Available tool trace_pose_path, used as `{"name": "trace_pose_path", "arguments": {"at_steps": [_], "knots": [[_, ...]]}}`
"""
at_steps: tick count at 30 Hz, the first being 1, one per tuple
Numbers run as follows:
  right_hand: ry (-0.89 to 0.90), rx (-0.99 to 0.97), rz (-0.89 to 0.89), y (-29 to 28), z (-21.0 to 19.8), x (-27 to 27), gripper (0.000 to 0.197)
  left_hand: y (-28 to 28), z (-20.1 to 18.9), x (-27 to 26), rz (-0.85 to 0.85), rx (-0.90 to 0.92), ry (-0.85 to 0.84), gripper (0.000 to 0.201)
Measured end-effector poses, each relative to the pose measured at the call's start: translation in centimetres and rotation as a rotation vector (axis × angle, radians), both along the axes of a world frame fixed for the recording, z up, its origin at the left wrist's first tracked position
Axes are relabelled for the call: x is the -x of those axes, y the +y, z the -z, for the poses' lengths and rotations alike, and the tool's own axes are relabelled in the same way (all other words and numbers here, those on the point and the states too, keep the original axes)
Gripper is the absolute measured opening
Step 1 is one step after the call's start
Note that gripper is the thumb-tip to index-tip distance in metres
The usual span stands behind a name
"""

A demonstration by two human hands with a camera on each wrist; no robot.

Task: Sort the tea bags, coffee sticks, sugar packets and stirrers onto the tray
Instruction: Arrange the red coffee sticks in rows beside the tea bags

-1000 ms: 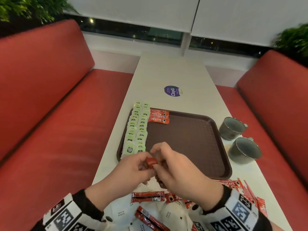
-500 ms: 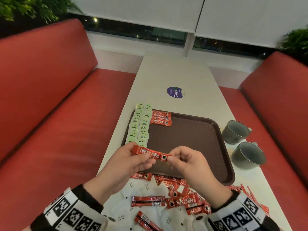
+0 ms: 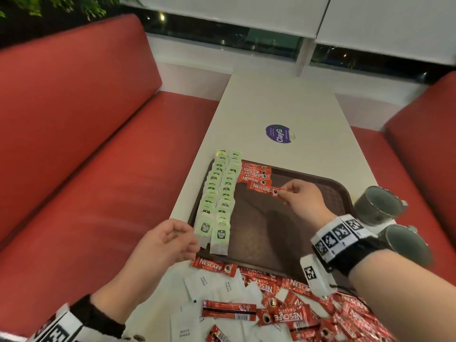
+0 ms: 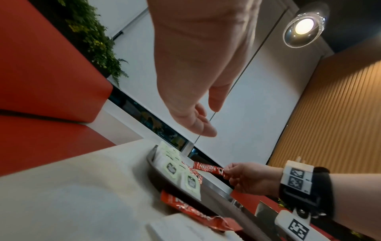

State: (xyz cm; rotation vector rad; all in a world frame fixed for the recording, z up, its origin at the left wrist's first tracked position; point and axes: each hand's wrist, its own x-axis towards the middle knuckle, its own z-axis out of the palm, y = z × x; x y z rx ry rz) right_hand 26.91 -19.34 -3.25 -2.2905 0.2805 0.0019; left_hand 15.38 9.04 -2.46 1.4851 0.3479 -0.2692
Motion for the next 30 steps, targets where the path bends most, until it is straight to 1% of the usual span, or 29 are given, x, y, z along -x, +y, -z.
{"name": "trace_pose_path", "arguments": {"at_steps": [4, 8, 12, 16, 22, 24, 26, 27, 30], "knots": [[0.099, 0.005, 0.044, 0.0, 2.5, -3.5, 0.013, 1.7, 0.8, 0.6, -0.056, -0.029, -0.006, 0.005], [0.168, 0.024, 0.035, 0.6, 3.8, -5.7, 0.006, 2.6, 1.5, 0.9, -0.092, -0.02, 0.011, 0.006], [0.206, 0.081, 0.045, 1.0, 4.9, -7.7, 0.02, 3.0, 1.9, 1.0, -0.119, -0.004, 0.016, 0.008], [0.257, 0.101, 0.032, 0.9, 5.5, -8.5, 0.026, 3.2, 2.1, 1.3, -0.133, 0.006, 0.011, 0.009], [0.298, 0.093, 0.038, 0.8, 5.7, -8.8, 0.025, 3.4, 2.2, 1.8, -0.131, 0.003, 0.011, 0.008], [0.328, 0.102, 0.05, 1.1, 5.5, -8.8, 0.021, 3.4, 2.2, 1.9, -0.127, 0.0, 0.013, 0.008], [0.341, 0.166, 0.072, 1.4, 5.4, -9.1, 0.009, 3.4, 2.2, 2.0, -0.126, -0.007, 0.018, 0.008], [0.346, 0.203, 0.08, 1.3, 5.7, -9.4, 0.01, 3.4, 2.2, 2.1, -0.127, -0.01, 0.019, 0.008], [0.352, 0.237, 0.064, 0.7, 6.8, -10.1, 0.018, 3.3, 2.0, 2.3, -0.134, -0.019, 0.011, 0.009]]}}
